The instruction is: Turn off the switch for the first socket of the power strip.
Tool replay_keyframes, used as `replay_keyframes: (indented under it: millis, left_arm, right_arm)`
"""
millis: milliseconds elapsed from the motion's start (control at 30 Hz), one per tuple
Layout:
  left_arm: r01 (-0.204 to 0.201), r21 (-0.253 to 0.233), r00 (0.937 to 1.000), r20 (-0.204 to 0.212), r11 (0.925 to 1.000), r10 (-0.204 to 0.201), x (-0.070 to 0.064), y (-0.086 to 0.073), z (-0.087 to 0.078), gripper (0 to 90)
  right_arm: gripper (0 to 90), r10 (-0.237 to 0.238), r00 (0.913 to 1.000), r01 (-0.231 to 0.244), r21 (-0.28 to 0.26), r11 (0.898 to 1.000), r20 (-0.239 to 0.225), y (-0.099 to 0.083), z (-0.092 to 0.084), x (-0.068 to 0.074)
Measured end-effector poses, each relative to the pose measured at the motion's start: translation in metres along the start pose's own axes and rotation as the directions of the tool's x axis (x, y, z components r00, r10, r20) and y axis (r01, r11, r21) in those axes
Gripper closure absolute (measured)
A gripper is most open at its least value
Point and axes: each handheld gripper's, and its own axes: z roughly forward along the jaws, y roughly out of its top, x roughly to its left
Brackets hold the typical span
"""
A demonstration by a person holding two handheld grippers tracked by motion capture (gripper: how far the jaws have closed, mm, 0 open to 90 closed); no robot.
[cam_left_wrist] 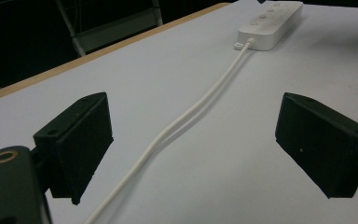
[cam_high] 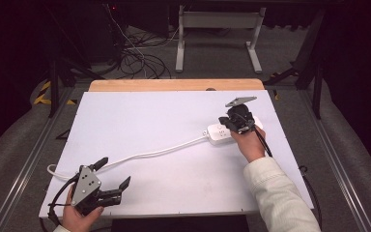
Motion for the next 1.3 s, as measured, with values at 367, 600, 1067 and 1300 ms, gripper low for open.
replay_keyframes:
  millis: [367,600,1067,1300]
  left_arm:
    - [0.007,0.0,1.0,0.002,1.0,-0.007,0.0,0.0,0.001,11.3]
    - [-0.002,0.004,1.0,0.0,1.0,0.002,0.0,0.0,0.001,11.4]
    - [-0.004,0.009,1.0,0.003,1.0,0.004,0.0,-0.001,0.002,11.3]
    - [-0.004,0.011,1.0,0.002,0.9999,0.004,0.0,-0.001,0.002,11.3]
  right_arm:
    - [90.0,0.02,0.9998,-0.02,0.021,1.0,0.006,-0.007,0.016,-0.003]
    - [90.0,0.025,0.9996,-0.025,0.031,0.999,0.012,-0.01,0.022,-0.005]
    - [90.0,0.005,0.9999,-0.006,0.047,0.999,0.015,-0.011,0.028,-0.003]
    - [90.0,0.004,0.9999,-0.005,0.054,0.999,0.017,-0.011,0.03,-0.003]
